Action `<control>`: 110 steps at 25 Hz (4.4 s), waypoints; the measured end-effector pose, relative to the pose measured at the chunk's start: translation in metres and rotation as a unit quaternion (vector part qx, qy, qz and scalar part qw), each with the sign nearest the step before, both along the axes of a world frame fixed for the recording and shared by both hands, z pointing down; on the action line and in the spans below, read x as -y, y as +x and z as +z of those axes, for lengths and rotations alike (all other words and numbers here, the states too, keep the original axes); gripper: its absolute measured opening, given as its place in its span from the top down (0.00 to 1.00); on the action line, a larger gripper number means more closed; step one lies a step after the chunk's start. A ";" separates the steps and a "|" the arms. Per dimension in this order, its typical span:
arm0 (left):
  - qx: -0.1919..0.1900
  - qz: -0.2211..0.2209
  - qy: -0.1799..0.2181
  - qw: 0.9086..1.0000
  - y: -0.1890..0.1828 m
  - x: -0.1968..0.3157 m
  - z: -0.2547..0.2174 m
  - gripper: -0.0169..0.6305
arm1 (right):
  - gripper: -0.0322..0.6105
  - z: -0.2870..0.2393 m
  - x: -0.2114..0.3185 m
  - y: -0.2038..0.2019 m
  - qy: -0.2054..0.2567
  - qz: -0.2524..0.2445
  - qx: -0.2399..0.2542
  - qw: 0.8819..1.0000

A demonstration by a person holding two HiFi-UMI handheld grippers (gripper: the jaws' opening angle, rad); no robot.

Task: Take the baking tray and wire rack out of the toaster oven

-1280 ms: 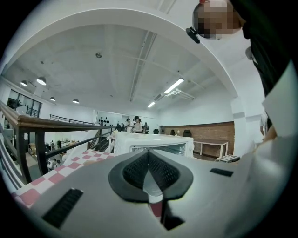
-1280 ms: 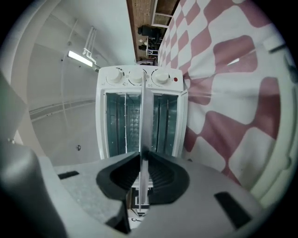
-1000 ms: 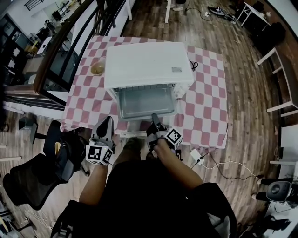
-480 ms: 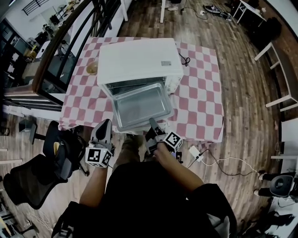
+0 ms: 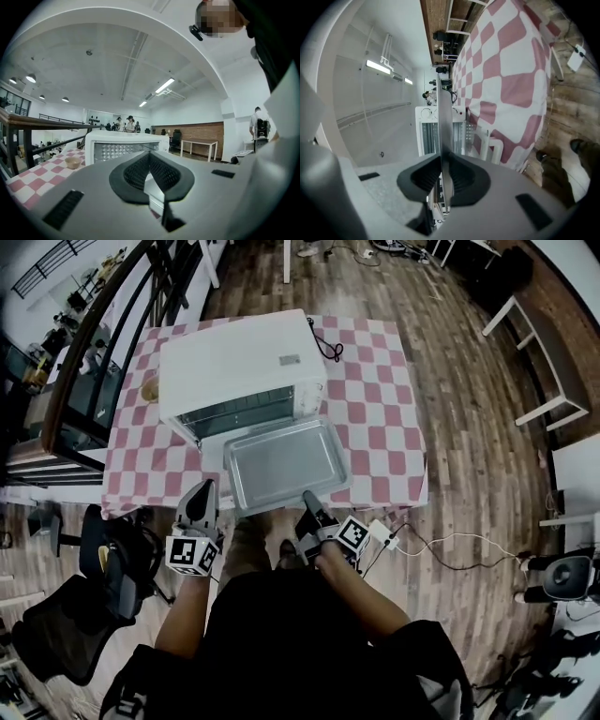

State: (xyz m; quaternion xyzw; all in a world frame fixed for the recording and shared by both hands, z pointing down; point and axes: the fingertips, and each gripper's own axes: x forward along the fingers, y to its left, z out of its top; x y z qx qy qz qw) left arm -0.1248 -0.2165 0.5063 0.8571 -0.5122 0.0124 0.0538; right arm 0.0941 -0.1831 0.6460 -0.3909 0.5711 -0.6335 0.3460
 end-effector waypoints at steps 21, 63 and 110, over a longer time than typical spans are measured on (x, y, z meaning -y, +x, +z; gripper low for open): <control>0.003 0.110 -0.018 0.994 0.095 0.035 0.015 0.98 | 0.86 0.025 -0.020 0.167 -0.002 0.231 0.009 0.973; 0.006 0.111 -0.071 0.991 0.078 0.089 0.052 0.98 | 0.86 0.094 0.231 0.264 -0.002 0.208 -0.060 0.976; -0.033 0.086 0.023 0.996 0.059 0.024 -0.033 0.98 | 0.86 -0.203 0.067 0.084 0.368 0.026 -0.500 0.784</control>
